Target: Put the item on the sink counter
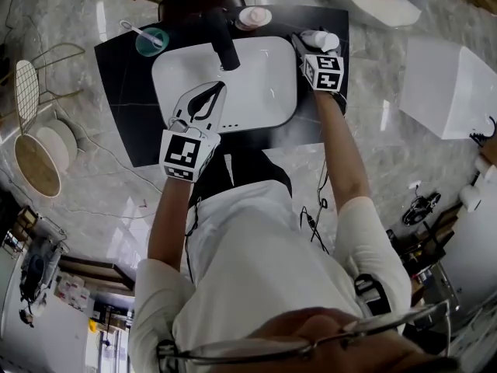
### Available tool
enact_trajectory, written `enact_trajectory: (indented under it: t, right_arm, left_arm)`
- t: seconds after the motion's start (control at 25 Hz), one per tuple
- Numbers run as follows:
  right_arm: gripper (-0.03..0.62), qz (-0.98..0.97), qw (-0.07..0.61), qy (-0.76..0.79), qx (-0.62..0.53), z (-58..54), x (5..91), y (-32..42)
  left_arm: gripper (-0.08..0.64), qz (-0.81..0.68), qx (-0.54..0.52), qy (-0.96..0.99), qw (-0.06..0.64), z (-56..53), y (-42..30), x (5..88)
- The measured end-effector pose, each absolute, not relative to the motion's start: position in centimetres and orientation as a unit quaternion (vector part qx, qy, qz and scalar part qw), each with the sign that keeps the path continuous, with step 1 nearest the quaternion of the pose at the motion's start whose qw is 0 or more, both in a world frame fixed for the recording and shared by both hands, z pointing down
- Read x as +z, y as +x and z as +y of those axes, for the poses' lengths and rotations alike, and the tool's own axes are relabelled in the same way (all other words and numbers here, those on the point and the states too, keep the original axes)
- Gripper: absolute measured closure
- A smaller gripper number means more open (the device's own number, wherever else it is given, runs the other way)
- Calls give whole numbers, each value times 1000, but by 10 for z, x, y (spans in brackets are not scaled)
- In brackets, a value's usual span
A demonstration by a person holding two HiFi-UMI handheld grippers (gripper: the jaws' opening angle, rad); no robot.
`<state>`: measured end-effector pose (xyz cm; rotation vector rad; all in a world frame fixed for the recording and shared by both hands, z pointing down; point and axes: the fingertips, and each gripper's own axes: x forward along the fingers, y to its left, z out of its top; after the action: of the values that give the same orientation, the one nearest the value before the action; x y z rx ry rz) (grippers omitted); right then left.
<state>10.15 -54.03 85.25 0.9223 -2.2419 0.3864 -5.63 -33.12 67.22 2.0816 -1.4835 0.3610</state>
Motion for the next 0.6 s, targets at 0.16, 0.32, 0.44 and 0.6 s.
enact_trajectory:
  t: [0.16, 0.32, 0.44, 0.6]
  right_arm:
    - [233, -860, 338, 353, 149, -540, 854, 102]
    - [225, -861, 333, 353, 155, -537, 851, 102]
    - [212, -863, 329, 351, 152, -536, 846, 103]
    - [210, -865, 322, 353, 150, -534, 832, 103]
  left_arm:
    - [555, -554, 138, 774, 273, -330, -56, 672]
    - [555, -557, 138, 773, 270, -328, -56, 667]
    - [555, -559, 140, 771, 271, -324, -56, 666]
    - [555, -560, 142, 771, 269, -319, -53, 664]
